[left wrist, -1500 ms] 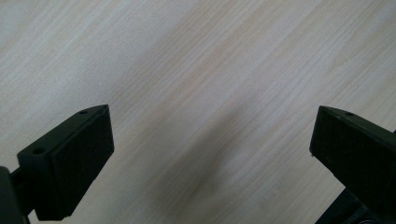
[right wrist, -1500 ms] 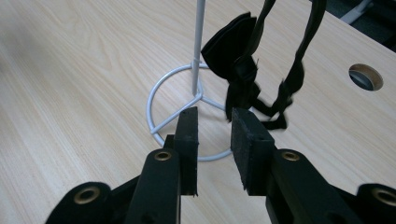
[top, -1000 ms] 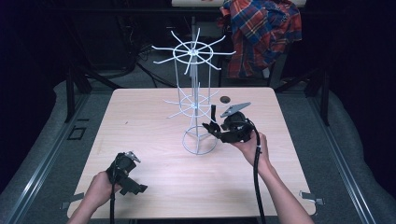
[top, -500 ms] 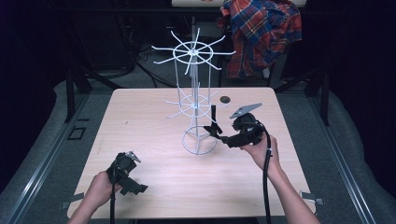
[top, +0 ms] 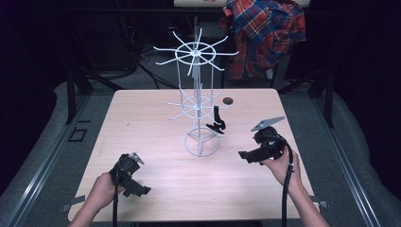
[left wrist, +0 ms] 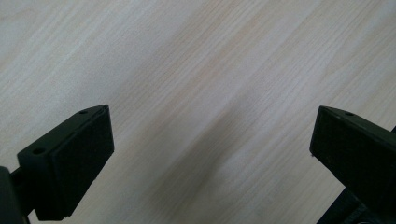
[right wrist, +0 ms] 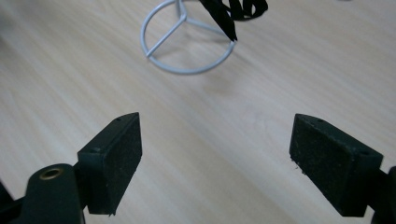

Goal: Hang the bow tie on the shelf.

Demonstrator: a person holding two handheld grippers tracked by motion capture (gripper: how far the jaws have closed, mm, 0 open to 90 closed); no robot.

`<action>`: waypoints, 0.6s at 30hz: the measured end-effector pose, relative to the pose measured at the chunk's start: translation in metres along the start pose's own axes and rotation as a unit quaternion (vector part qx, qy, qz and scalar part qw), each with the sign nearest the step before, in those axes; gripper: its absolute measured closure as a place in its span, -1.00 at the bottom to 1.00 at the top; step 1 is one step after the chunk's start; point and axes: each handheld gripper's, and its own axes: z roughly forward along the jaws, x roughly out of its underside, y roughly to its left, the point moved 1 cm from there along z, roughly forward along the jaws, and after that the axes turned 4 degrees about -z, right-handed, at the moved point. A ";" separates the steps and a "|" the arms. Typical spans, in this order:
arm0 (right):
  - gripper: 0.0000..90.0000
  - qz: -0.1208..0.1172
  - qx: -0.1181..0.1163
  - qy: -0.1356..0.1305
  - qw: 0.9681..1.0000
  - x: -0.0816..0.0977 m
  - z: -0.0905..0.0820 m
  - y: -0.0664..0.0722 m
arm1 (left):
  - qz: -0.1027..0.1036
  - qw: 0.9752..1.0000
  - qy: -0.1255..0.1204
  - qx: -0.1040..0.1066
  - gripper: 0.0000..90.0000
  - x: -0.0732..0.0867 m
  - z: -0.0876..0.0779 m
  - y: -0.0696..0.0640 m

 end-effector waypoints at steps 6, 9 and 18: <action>-0.67 0.002 -0.005 0.025 1.000 0.026 0.003 0.002 | 0.001 1.000 0.001 -0.002 -1.00 -0.001 0.000 -0.001; -0.71 -0.002 -0.009 0.065 0.998 0.044 0.009 0.005 | 0.002 1.000 0.002 -0.001 -1.00 -0.002 0.001 -0.002; -0.71 -0.045 0.007 0.119 0.992 0.048 0.023 0.010 | 0.003 1.000 0.006 -0.002 -1.00 -0.005 0.004 -0.002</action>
